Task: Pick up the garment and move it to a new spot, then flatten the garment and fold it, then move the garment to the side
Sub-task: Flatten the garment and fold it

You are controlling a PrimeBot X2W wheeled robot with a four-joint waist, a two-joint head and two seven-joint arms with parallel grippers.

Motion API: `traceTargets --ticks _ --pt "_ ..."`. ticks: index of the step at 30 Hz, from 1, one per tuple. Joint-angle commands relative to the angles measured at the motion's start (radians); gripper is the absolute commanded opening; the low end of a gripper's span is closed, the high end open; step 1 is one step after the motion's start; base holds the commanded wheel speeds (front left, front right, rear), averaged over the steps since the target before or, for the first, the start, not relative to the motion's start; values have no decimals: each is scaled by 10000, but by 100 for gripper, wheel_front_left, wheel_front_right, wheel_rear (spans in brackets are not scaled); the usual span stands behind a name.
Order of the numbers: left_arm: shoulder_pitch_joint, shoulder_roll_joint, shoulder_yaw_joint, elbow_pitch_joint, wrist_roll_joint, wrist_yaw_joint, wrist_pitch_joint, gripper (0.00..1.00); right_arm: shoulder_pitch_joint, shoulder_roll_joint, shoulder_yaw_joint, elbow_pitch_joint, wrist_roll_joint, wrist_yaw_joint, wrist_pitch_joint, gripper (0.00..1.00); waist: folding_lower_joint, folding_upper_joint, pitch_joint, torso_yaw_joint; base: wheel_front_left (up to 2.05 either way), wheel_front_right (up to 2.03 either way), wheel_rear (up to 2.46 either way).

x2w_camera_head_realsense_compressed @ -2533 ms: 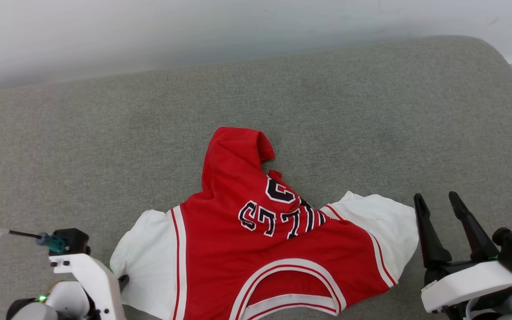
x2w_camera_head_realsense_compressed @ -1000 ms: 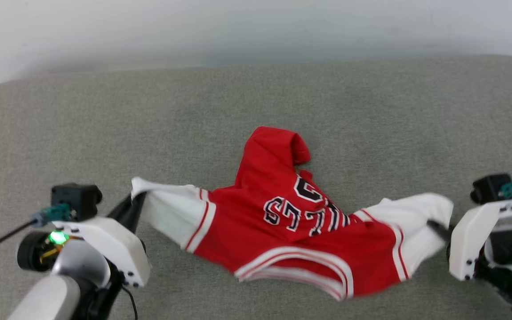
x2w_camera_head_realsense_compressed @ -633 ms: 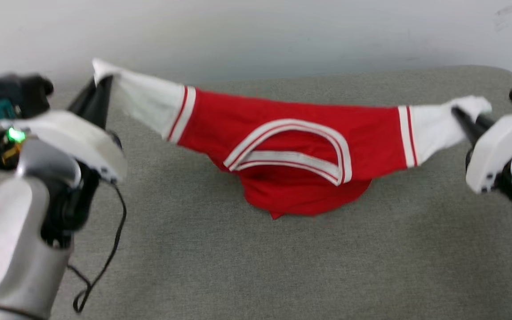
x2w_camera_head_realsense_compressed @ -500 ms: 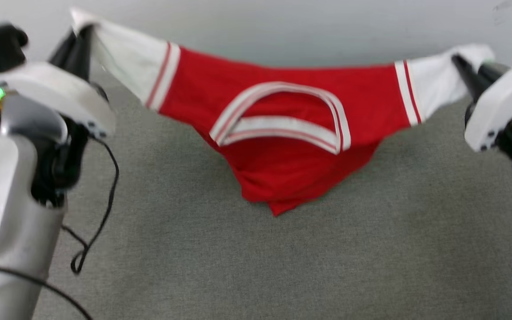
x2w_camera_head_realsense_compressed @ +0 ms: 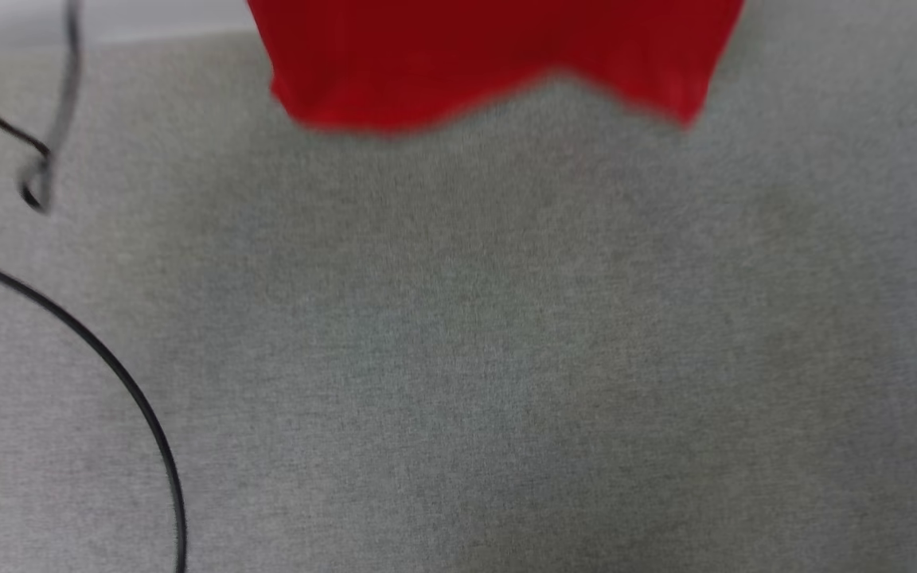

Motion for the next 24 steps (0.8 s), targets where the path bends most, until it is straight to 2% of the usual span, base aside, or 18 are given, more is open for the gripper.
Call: traceTargets --ticks 1,7,13,18,24 --pt "-252 51 49 118 41 -40 -111 0 -270 1 -19 118 -80 -3 -125 0 -1 0 485 0 0 0 0" --pt "-2336 186 21 957 316 -351 -424 0 -2331 97 8 1036 -238 -3 -676 0 -1 0 1495 -35 0 0 0" --pt "-3242 237 -63 1673 385 -541 -510 0 -3404 324 262 1895 -110 -3 -1188 0 -1 0 2428 -84 0 0 0" --pt "-3188 118 -24 2224 214 -698 -790 0 -3620 459 552 2663 92 -3 -1569 0 -1 0 2995 -64 0 0 0" --pt "-2446 -117 -5 2974 -95 -993 -1195 0 -2934 585 1049 3533 486 -3 -2034 0 -1 0 3253 42 0 0 0"
